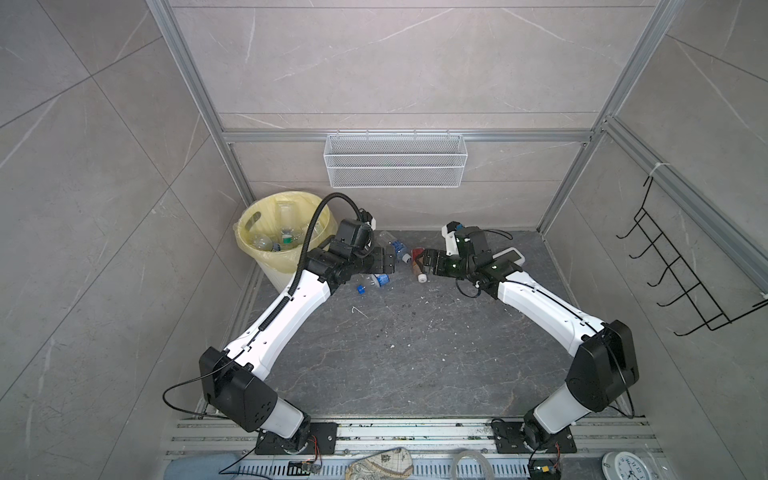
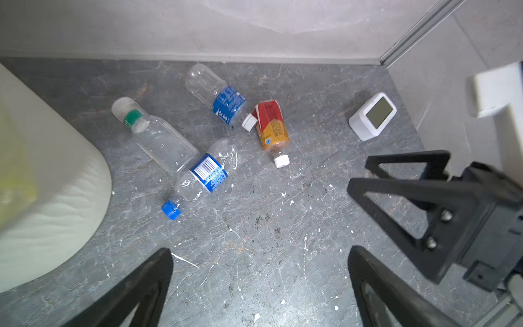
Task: Throw the plastic bottles in the bin
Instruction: 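Return the left gripper to the pile while the right gripper approaches the red-yellow bottle, then close the right gripper on the red-yellow bottle's white-capped neck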
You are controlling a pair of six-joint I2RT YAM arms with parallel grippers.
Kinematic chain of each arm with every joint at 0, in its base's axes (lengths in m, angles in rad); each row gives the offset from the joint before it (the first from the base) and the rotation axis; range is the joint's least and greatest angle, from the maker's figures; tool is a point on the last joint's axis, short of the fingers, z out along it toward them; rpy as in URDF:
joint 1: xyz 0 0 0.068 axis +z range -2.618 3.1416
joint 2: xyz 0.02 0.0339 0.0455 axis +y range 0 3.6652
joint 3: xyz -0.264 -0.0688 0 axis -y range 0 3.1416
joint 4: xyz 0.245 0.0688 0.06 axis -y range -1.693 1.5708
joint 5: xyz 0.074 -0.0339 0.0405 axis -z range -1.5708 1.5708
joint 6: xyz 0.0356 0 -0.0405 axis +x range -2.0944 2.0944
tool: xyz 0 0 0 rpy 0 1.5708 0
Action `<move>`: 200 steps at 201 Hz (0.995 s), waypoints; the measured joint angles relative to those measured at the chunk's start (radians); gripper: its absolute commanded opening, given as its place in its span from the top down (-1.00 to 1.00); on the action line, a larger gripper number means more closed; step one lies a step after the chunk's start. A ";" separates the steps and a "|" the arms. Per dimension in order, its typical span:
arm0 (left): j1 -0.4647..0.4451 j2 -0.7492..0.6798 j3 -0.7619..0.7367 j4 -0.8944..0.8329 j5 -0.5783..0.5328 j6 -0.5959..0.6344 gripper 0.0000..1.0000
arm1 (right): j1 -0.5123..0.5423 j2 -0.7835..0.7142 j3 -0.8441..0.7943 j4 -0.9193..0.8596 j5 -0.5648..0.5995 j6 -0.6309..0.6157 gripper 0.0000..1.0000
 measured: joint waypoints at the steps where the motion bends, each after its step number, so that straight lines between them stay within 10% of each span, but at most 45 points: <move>1: 0.000 0.000 -0.006 0.005 0.000 0.000 -0.99 | -0.001 0.000 -0.001 0.000 0.001 0.000 -0.99; 200: 0.042 0.140 -0.175 0.199 0.223 -0.234 -1.00 | -0.024 0.494 0.194 0.050 0.062 0.003 -0.54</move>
